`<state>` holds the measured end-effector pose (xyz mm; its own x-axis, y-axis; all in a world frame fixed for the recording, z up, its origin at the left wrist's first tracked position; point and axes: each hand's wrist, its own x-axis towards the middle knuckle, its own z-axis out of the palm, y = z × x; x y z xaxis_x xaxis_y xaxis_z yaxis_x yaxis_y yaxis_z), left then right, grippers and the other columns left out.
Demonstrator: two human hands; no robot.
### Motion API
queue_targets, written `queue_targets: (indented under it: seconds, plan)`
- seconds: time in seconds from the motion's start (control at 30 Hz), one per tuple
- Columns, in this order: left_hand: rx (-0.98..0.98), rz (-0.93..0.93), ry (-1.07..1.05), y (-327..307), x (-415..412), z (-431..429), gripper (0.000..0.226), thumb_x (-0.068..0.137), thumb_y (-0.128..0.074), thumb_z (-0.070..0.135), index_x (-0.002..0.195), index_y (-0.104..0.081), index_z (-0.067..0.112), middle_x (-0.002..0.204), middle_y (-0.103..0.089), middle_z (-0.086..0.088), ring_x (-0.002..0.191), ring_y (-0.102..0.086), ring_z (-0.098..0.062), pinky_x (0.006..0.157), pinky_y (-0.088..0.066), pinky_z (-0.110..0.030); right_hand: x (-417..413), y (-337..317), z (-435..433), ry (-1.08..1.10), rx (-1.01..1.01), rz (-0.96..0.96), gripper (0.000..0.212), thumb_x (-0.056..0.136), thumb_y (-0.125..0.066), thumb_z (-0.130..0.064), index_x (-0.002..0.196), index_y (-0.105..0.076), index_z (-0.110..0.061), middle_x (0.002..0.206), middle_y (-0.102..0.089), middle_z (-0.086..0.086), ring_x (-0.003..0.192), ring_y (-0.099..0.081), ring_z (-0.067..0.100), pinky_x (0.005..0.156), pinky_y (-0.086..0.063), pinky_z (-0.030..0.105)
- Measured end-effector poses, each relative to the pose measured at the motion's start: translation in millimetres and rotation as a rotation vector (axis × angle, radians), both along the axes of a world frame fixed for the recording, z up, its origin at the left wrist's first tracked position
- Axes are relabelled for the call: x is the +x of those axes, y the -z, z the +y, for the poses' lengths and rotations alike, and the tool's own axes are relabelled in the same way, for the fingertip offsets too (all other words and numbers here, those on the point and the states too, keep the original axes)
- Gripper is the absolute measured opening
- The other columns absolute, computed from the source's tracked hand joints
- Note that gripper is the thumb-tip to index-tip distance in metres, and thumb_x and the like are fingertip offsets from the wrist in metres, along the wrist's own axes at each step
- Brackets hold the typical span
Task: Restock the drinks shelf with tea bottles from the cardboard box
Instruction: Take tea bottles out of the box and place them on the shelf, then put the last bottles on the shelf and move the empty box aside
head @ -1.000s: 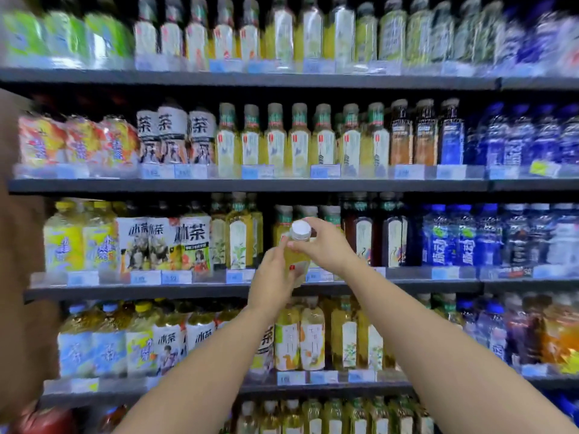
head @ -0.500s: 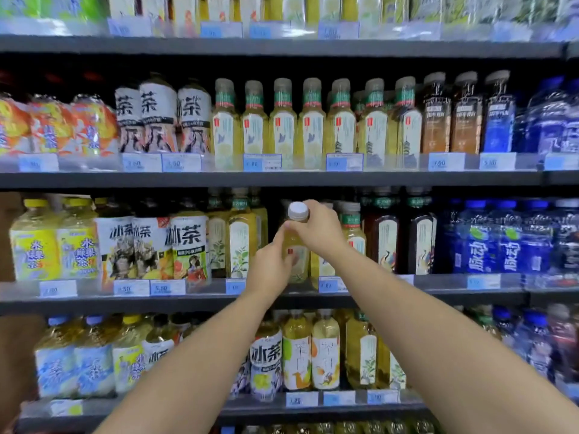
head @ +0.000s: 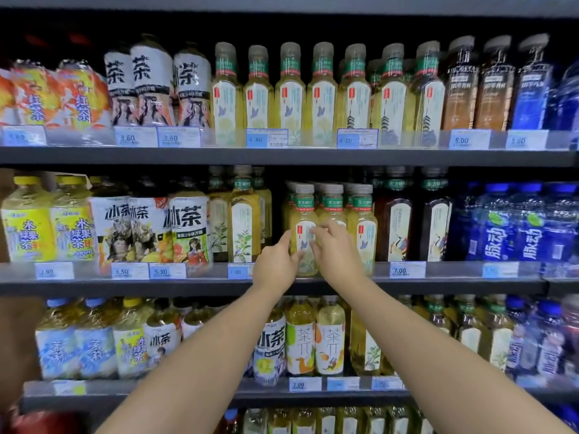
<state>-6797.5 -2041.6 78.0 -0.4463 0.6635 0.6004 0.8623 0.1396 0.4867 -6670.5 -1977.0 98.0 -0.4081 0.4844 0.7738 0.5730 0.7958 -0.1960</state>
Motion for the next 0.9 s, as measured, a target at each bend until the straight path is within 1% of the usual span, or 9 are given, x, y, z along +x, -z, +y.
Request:
queue_targets:
  seconds: [0.1, 0.23, 0.3, 0.4, 0.47, 0.53, 0.6, 0.77, 0.9]
  plan:
    - [-0.030, 0.004, 0.018, 2, -3, 2, 0.048, 0.100, -0.049, 0.045, 0.145, -0.037, 0.037, 0.110, -0.072, -0.003, 0.093, -0.069, -0.025, 0.074, -0.060, -0.044, 2, 13, -2, -0.019, 0.011, -0.015, 0.027, 0.097, -0.056, -0.020, 0.121, -0.065, -0.013, 0.126, -0.056, 0.005, 0.112, -0.052, 0.025, 0.093, -0.048, 0.040]
    - [-0.119, 0.106, 0.013, 0, -6, 1, 0.049, 0.103, -0.042, 0.041, 0.149, -0.030, 0.028, 0.103, -0.071, -0.005, 0.082, -0.067, -0.027, 0.074, -0.058, -0.045, 5, 29, -1, -0.037, -0.005, -0.055, 0.024, 0.098, -0.054, -0.021, 0.117, -0.067, -0.014, 0.122, -0.057, 0.004, 0.110, -0.053, 0.023, 0.092, -0.048, 0.040]
    - [-0.135, 0.182, -0.008, 1, -3, -3, 0.046, 0.104, -0.041, 0.039, 0.146, -0.033, 0.023, 0.096, -0.071, -0.003, 0.081, -0.066, -0.025, 0.080, -0.055, -0.045, 7, 34, -2, -0.044, 0.000, -0.057, 0.022, 0.098, -0.055, -0.019, 0.114, -0.069, -0.013, 0.118, -0.059, 0.004, 0.107, -0.054, 0.023, 0.090, -0.048, 0.041]
    - [-0.058, 0.271, -0.030, 12, 5, -11, 0.029, 0.102, -0.043, 0.036, 0.128, -0.046, 0.024, 0.092, -0.068, 0.004, 0.089, -0.064, -0.021, 0.099, -0.045, -0.047, 15, 43, -7, -0.057, -0.002, -0.058, 0.021, 0.096, -0.056, -0.016, 0.110, -0.070, -0.011, 0.112, -0.061, 0.004, 0.101, -0.055, 0.023, 0.087, -0.049, 0.042]
    - [-0.001, 0.318, -0.025, 24, 11, -16, 0.030, 0.102, -0.044, 0.032, 0.128, -0.051, 0.021, 0.108, -0.067, 0.002, 0.108, -0.060, -0.021, 0.107, -0.038, -0.044, 22, 48, -9, -0.067, 0.013, -0.060, 0.020, 0.094, -0.058, -0.013, 0.108, -0.072, -0.009, 0.111, -0.063, 0.005, 0.102, -0.057, 0.026, 0.086, -0.050, 0.044]
    - [0.047, 0.393, 0.004, 39, 19, -22, 0.038, 0.101, -0.048, 0.029, 0.137, -0.052, 0.016, 0.136, -0.058, -0.005, 0.131, -0.049, -0.025, 0.113, -0.034, -0.046, 31, 52, -13, -0.050, 0.033, -0.067, 0.022, 0.094, -0.058, -0.013, 0.110, -0.072, -0.010, 0.117, -0.064, 0.007, 0.109, -0.057, 0.027, 0.090, -0.050, 0.044]
    - [0.101, 0.454, 0.039, 56, 27, -31, 0.042, 0.100, -0.054, 0.026, 0.139, -0.053, 0.012, 0.149, -0.047, -0.010, 0.140, -0.040, -0.030, 0.116, -0.032, -0.050, 42, 55, -19, -0.034, 0.044, -0.077, 0.024, 0.093, -0.058, -0.012, 0.112, -0.071, -0.010, 0.117, -0.064, 0.008, 0.108, -0.058, 0.028, 0.090, -0.050, 0.045]
    - [0.159, 0.504, 0.156, 109, 52, -42, 0.032, 0.096, -0.057, 0.021, 0.124, -0.065, 0.007, 0.135, -0.059, -0.011, 0.128, -0.051, -0.032, 0.110, -0.039, -0.050, 82, 89, -29, 0.001, 0.046, -0.128, 0.022, 0.090, -0.059, -0.011, 0.108, -0.071, -0.008, 0.107, -0.065, 0.008, 0.097, -0.061, 0.032, 0.080, -0.050, 0.045]
    - [0.099, 0.398, 0.289, 161, 93, -39, 0.030, 0.095, -0.055, 0.019, 0.120, -0.067, 0.006, 0.127, -0.062, -0.009, 0.120, -0.053, -0.030, 0.106, -0.042, -0.045, 137, 139, -38, 0.041, -0.073, -0.164, 0.022, 0.092, -0.057, -0.010, 0.109, -0.071, -0.008, 0.107, -0.065, 0.009, 0.093, -0.063, 0.032, 0.077, -0.052, 0.043]
